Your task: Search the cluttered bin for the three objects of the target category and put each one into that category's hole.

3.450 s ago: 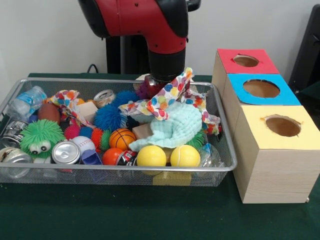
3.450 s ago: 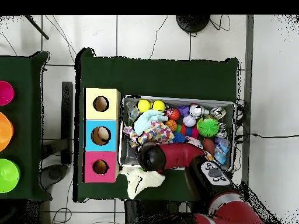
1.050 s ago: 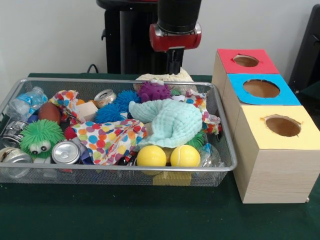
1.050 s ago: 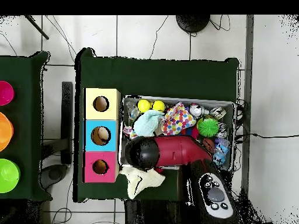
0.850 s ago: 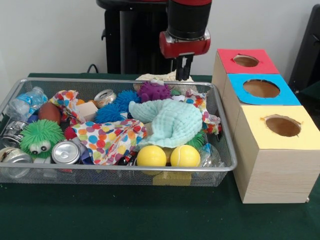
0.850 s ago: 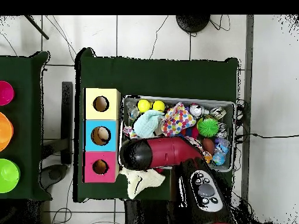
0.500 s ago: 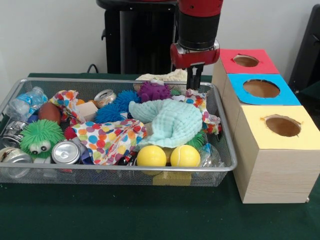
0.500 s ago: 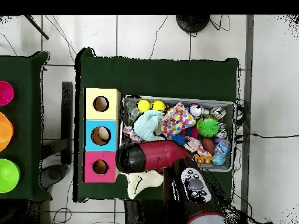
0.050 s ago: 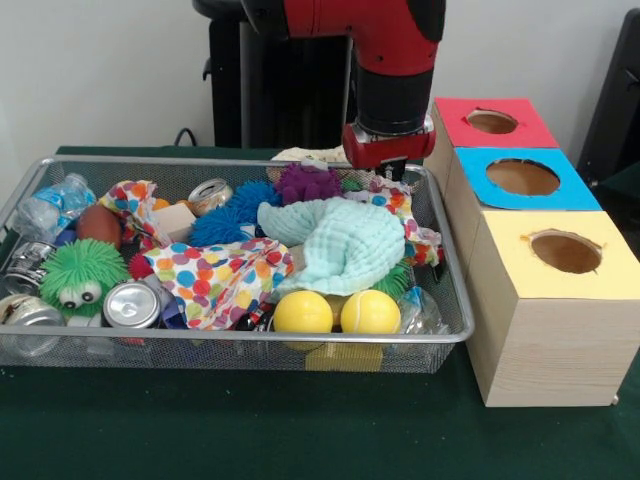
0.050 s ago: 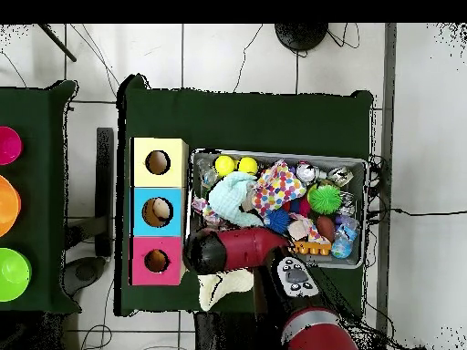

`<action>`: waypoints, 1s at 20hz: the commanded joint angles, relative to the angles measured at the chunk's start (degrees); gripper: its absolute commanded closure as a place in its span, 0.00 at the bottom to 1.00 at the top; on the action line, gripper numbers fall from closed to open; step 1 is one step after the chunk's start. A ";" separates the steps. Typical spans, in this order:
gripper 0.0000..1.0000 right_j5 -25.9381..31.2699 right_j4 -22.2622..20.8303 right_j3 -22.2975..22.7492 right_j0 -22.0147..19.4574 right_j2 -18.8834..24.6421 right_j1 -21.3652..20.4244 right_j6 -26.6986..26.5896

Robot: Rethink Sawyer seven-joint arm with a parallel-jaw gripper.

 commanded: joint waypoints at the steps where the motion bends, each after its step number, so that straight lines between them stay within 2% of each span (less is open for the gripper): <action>1: 1.00 -6.52 0.01 -2.87 0.19 -1.48 8.87 10.22; 8: 1.00 -10.12 0.33 -4.71 0.48 -2.20 12.82 9.30; 11: 1.00 -10.02 -0.51 -6.23 -1.62 -1.68 13.96 6.93; 13: 1.00 -8.13 -1.74 -7.65 -4.64 -0.71 14.10 3.80; 17: 1.00 -1.35 -4.44 -10.38 -10.33 1.34 11.67 -3.57; 20: 1.00 3.25 -6.26 -12.55 -13.17 2.82 10.19 -7.47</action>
